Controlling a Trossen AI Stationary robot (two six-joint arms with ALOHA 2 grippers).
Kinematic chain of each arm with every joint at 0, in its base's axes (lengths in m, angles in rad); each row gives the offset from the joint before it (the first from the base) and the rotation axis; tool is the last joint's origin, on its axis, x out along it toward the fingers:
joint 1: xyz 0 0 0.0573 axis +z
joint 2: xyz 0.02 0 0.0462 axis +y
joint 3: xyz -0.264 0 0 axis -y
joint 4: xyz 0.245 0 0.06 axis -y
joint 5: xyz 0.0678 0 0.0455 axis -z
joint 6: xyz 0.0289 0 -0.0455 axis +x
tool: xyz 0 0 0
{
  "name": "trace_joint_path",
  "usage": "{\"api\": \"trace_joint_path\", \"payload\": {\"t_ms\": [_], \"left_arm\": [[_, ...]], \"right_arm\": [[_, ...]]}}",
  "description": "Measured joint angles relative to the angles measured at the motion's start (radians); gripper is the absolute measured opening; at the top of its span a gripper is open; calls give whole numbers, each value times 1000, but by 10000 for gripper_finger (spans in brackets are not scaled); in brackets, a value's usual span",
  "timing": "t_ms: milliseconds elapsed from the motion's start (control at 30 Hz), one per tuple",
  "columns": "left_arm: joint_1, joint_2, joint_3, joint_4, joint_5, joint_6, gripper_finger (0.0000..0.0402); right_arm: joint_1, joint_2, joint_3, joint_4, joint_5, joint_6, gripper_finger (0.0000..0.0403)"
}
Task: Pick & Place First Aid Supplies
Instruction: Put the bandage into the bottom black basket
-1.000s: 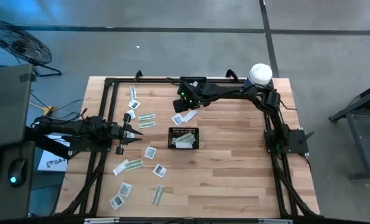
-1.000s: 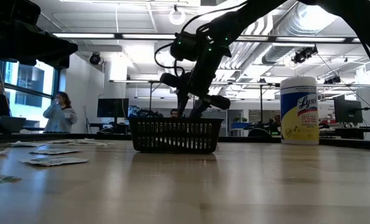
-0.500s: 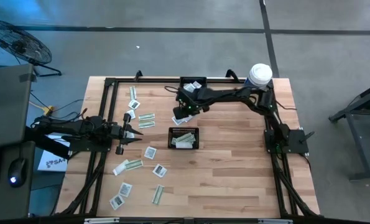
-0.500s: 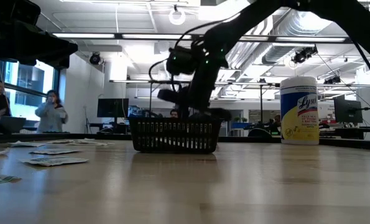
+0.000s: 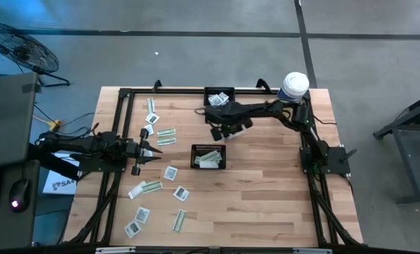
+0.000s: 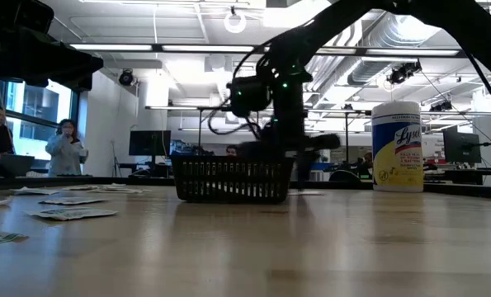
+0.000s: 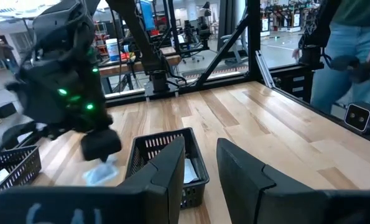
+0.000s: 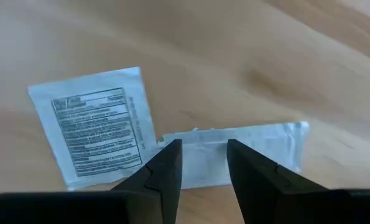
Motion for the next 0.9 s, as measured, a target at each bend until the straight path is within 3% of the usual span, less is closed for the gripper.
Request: {"api": "trace_joint_path", "payload": {"t_ms": [367, 500, 667, 900], "left_arm": [[0, 0, 0, 0, 0, 0, 92], [0, 0, 0, 0, 0, 0, 92], [0, 0, 0, 0, 0, 0, 92], [0, 0, 0, 0, 0, 0, 92]], "right_arm": [[42, -13, -3, -516, 54, 68, 121], [69, -110, -64, -456, 56, 89, 121], [80, -293, -270, -368, 101, 202, 122], [73, -591, -661, 195, 189, 199, 121]]}}
